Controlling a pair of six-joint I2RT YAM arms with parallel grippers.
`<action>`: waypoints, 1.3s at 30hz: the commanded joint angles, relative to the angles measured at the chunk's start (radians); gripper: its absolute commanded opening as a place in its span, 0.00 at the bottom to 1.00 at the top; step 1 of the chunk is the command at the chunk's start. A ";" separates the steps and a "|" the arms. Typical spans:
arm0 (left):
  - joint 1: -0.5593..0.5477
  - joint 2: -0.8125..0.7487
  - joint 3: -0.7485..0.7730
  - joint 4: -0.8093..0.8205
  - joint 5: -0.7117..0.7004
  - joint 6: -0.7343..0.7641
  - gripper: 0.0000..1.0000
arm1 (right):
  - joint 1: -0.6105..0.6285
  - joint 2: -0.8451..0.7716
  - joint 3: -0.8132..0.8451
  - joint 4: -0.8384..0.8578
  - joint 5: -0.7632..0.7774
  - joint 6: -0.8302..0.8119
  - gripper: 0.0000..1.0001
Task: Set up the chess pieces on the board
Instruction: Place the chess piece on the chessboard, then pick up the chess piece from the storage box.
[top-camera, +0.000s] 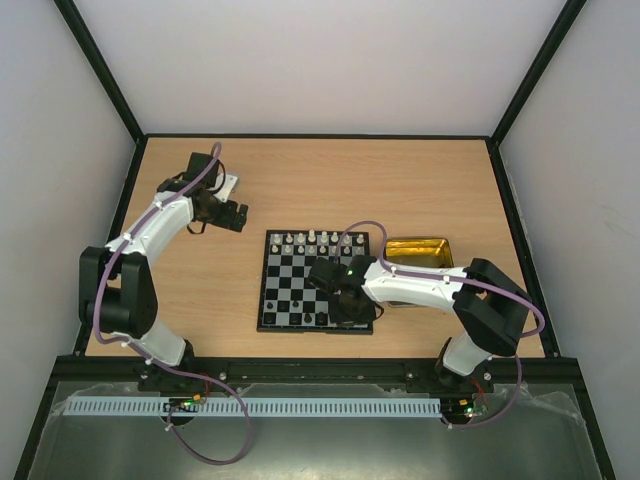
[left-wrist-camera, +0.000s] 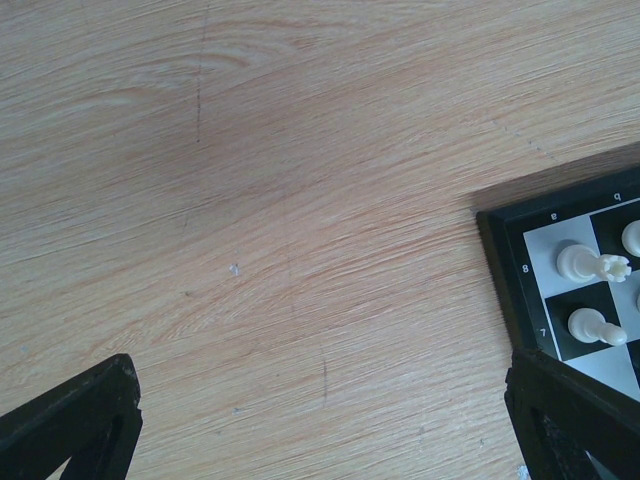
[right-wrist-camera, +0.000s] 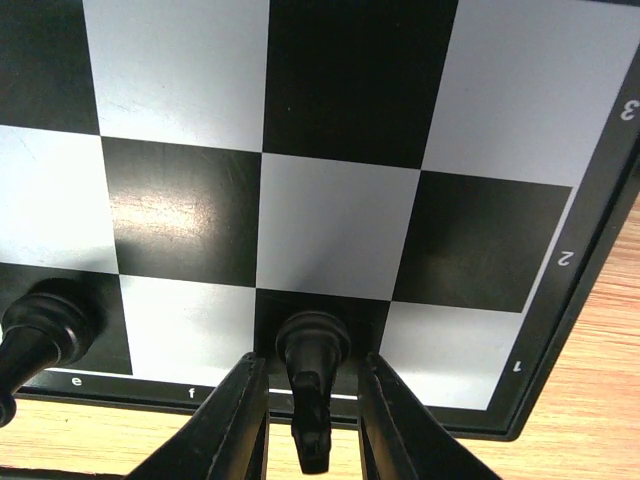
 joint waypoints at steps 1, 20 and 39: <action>-0.004 0.015 0.034 -0.012 -0.004 0.004 0.99 | -0.006 -0.022 0.031 -0.034 0.039 -0.010 0.25; -0.004 0.021 0.042 -0.017 -0.005 0.005 0.99 | -0.021 -0.029 0.059 -0.077 0.085 -0.030 0.25; -0.004 0.024 0.036 -0.016 -0.002 0.006 0.99 | -0.289 -0.107 0.177 -0.172 0.160 -0.097 0.23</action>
